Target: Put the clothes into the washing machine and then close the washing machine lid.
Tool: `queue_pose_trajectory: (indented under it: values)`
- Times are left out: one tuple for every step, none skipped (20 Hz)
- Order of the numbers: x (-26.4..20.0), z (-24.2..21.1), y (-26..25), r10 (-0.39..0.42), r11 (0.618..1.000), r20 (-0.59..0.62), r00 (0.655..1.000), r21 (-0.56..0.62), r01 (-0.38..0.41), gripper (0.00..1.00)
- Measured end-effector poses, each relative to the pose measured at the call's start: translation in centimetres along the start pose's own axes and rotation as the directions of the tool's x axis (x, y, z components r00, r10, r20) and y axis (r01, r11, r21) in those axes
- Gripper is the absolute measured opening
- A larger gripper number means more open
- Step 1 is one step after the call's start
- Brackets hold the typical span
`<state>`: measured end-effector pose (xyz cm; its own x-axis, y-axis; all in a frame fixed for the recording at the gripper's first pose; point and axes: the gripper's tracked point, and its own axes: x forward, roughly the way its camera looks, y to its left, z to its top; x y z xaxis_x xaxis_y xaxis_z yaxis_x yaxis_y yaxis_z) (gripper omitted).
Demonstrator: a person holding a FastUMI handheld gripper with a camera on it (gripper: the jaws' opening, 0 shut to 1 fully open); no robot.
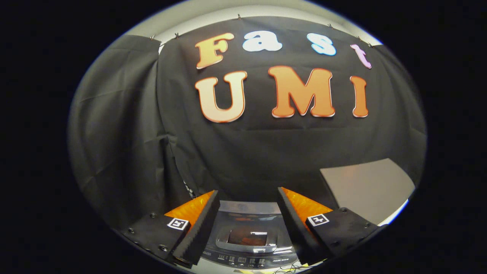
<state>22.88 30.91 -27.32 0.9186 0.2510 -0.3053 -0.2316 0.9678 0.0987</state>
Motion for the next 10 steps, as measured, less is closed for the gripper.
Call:
queue_pose_trajectory:
  values:
    - [-1.3, 1.0, -0.8, -0.007, 1.0, 0.018, 1.0, -0.005, 0.007, 0.97]
    - [-2.4, 2.3, -1.6, -0.014, 1.0, 0.038, 0.999, -0.009, 0.015, 0.97]
    - [-3.8, 3.6, -2.6, -0.027, 0.999, 0.053, 0.998, -0.021, 0.028, 0.97]
    - [-5.4, 4.6, -3.7, -0.042, 0.998, 0.071, 0.997, -0.033, 0.044, 0.97]
    - [-7.0, 5.4, -4.9, -0.058, 0.997, 0.089, 0.994, -0.043, 0.062, 0.97]
    - [-8.4, 6.3, -6.3, -0.076, 0.995, 0.111, 0.991, -0.049, 0.082, 0.97]
    - [-9.9, 7.0, -7.5, -0.091, 0.994, 0.129, 0.988, -0.05, 0.098, 0.97]
    - [-11.3, 7.7, -8.7, -0.108, 0.992, 0.141, 0.984, -0.048, 0.115, 0.97]
    - [-12.8, 8.2, -9.9, -0.122, 0.991, 0.152, 0.981, -0.039, 0.129, 0.97]
    - [-14.1, 8.7, -11.1, -0.136, 0.989, 0.164, 0.977, -0.028, 0.142, 0.97]
